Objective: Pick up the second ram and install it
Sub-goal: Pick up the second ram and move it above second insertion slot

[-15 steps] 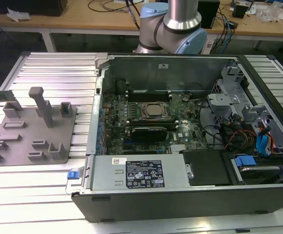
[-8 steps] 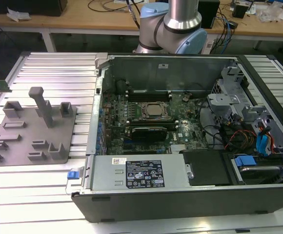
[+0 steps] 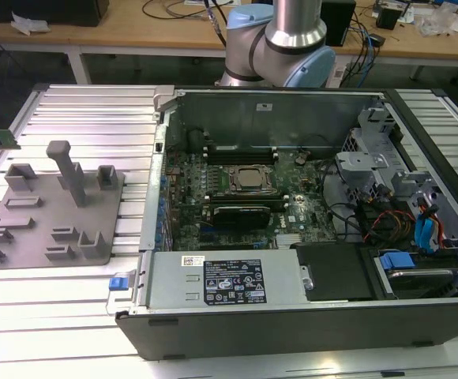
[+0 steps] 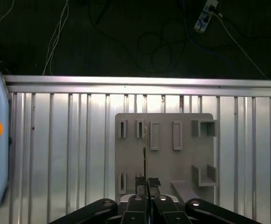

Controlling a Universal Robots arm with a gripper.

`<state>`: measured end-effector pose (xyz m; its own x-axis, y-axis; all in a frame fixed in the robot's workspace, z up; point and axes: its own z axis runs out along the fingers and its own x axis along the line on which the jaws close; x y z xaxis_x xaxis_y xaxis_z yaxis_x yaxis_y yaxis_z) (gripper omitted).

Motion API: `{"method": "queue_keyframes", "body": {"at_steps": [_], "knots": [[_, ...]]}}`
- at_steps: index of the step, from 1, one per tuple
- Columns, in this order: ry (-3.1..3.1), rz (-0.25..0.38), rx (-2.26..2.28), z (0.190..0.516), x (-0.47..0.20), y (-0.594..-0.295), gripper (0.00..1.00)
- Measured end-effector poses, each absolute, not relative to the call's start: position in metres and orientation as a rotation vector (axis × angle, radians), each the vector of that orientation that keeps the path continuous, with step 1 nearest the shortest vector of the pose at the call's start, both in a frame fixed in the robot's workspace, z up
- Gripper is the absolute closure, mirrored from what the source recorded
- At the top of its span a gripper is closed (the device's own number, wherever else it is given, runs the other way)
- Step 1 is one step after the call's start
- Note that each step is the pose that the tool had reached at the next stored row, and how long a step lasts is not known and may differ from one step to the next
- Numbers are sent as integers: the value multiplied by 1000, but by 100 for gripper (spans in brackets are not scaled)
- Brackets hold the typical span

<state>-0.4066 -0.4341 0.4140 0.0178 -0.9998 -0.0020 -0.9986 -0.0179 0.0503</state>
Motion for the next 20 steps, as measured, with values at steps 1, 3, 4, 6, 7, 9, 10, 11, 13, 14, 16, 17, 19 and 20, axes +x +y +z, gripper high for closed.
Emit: {"method": "queue_keyframes", "body": {"at_steps": [1, 3, 4, 6, 7, 9, 10, 11, 13, 14, 16, 17, 19, 20], "knots": [[-2177, -57, 2216, 414, -406, -434, 91], [-2177, -57, 2216, 414, -404, -434, 91], [-2177, -57, 2216, 414, -402, -434, 91], [-2177, -57, 2216, 414, -399, -434, 91], [-2177, -57, 2216, 416, -399, -434, 91], [-2177, -57, 2216, 422, -399, -434, 91], [-2177, -57, 2216, 426, -399, -434, 91], [-2177, -57, 2216, 434, -399, -434, 91], [-2177, -56, 2216, 442, -399, -434, 91], [-2177, -56, 2217, 442, -399, -434, 91], [-2177, -56, 2216, 442, -399, -434, 91], [-2177, -56, 2216, 442, -399, -434, 91], [-2177, -56, 2217, 442, -393, -434, 91], [-2176, -56, 2218, 442, -388, -434, 91]]}}
